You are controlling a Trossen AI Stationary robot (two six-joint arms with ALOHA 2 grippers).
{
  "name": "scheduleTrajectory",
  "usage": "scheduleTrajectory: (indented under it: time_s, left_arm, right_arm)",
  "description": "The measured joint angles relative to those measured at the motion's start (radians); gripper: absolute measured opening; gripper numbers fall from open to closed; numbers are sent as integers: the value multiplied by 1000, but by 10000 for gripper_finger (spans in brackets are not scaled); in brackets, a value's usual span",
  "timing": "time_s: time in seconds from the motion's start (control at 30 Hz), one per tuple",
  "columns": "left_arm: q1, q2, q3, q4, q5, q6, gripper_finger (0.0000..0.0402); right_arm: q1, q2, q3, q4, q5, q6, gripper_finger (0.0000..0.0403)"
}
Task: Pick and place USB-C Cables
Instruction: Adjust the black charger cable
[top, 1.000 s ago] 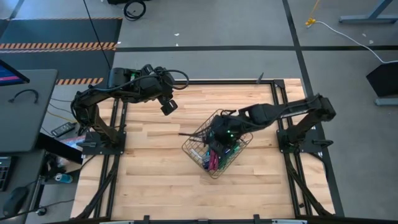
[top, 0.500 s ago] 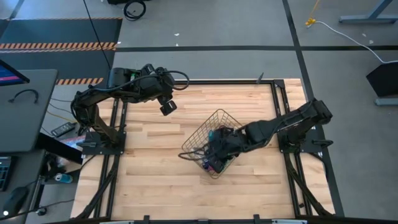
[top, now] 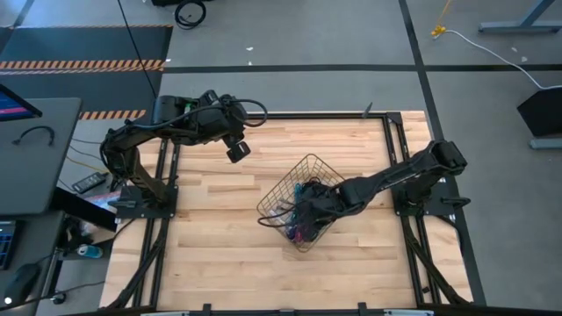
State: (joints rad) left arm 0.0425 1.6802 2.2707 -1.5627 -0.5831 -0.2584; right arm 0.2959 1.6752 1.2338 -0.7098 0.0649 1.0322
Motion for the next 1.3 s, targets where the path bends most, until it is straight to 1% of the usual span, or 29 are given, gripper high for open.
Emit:
scheduleTrajectory:
  time_s: [0.2,0.43,0.57,0.63,0.83,0.97,1.07,1.17,1.23,1.3]
  left_arm:
    - [0,0,0,1,0,-19,156]
    - [0,0,0,2,0,-19,156]
    - [0,0,0,2,0,-22,156]
    - [0,0,0,2,0,-25,156]
    - [0,0,0,2,0,-27,156]
    - [0,0,0,2,0,-44,156]
    - [0,0,0,2,0,-46,156]
    - [0,0,0,2,0,-46,156]
    - [0,0,0,2,0,-49,156]
    - [0,0,0,2,0,-53,156]
  right_arm:
    - [-44,0,-20,-19,-25,-86,13]
    - [-125,0,-21,-93,-28,-219,13]
    - [-164,0,-21,-98,-68,-300,15]
    - [-173,0,-21,-98,-98,-326,36]
    - [-177,0,-21,-98,-148,-372,123]
    - [-187,1,2,-115,-197,-373,165]
    - [-203,1,56,-130,-247,-376,185]
    - [-228,1,129,-197,-292,-389,192]
    - [-243,0,184,-273,-288,-419,193]
    - [-258,0,235,-353,-242,-462,193]
